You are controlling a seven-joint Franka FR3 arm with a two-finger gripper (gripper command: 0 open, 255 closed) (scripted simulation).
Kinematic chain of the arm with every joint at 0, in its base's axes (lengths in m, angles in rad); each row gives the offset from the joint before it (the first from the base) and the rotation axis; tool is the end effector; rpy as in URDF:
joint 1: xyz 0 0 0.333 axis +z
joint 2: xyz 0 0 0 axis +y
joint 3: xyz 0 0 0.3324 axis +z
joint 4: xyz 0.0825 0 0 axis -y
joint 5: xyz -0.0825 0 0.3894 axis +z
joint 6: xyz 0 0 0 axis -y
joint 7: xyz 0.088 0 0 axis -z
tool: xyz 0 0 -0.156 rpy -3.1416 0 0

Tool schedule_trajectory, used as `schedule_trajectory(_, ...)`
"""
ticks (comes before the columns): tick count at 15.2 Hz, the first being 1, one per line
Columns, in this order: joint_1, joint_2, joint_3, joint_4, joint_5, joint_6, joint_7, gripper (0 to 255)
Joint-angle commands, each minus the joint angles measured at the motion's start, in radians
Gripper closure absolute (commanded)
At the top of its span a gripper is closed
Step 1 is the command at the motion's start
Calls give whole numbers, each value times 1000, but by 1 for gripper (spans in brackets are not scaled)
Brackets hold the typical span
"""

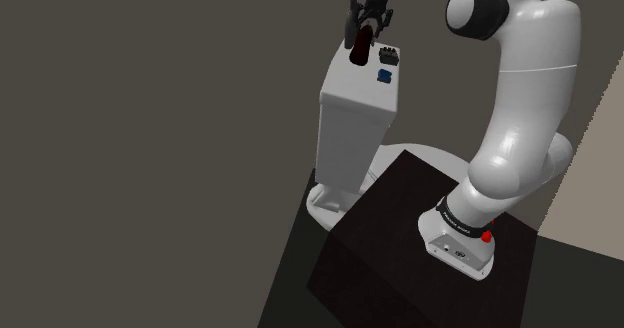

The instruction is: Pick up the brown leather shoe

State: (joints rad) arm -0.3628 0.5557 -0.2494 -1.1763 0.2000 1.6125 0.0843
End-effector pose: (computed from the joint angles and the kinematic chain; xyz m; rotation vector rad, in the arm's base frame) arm 0.6200 -0.3505 0.4335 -2.8696 1.0246 0.1277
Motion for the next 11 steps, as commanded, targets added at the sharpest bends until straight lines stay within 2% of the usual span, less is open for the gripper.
schedule_trajectory(1,-1,2,0,-2,0,1,-1,255)
schedule_trajectory(11,-24,39,2,195,6,-157,14,255)
